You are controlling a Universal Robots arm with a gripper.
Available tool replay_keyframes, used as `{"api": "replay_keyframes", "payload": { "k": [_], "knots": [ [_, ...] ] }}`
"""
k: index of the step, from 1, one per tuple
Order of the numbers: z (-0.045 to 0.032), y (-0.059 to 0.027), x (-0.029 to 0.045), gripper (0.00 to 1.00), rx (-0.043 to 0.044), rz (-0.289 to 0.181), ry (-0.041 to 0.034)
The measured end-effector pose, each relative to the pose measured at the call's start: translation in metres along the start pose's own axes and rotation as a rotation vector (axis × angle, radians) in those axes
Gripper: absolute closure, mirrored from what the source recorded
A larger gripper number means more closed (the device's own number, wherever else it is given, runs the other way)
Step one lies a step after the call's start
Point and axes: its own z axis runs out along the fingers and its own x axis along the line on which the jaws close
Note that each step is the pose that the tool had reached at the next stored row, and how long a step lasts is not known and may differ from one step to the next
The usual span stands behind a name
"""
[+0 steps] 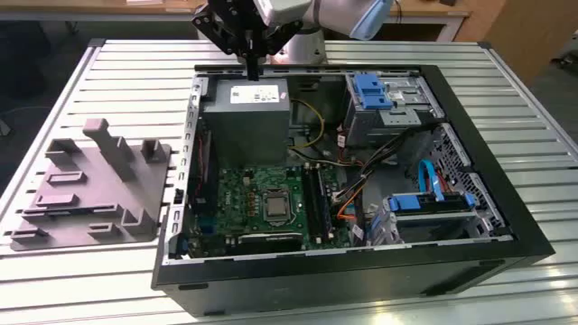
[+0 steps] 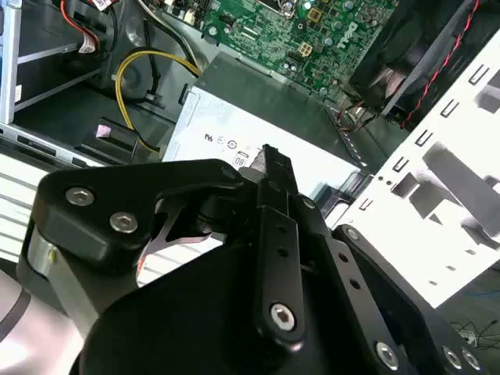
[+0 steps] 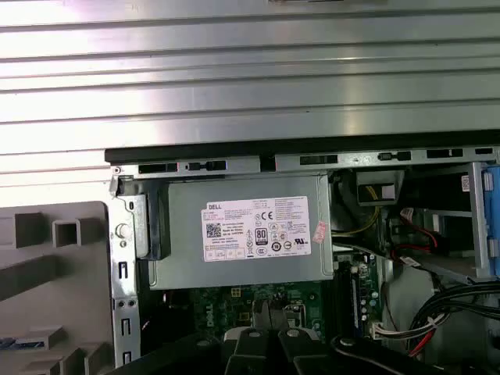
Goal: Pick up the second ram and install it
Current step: 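Reach for the second ram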
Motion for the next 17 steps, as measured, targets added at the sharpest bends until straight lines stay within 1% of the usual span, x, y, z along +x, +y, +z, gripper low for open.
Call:
{"api": "replay_keyframes", "payload": {
  "k": [12, 14, 17],
  "knots": [
    [0.0000, 0.0000, 0.0001, 0.90, 0.0000, 0.000, 0.0000],
    [-0.0001, -0.0001, 0.0011, 0.90, 0.0001, 0.000, 0.0000],
    [-0.0001, -0.0004, 0.0047, 0.90, -0.0001, 0.000, 0.0000]
  ]
}}
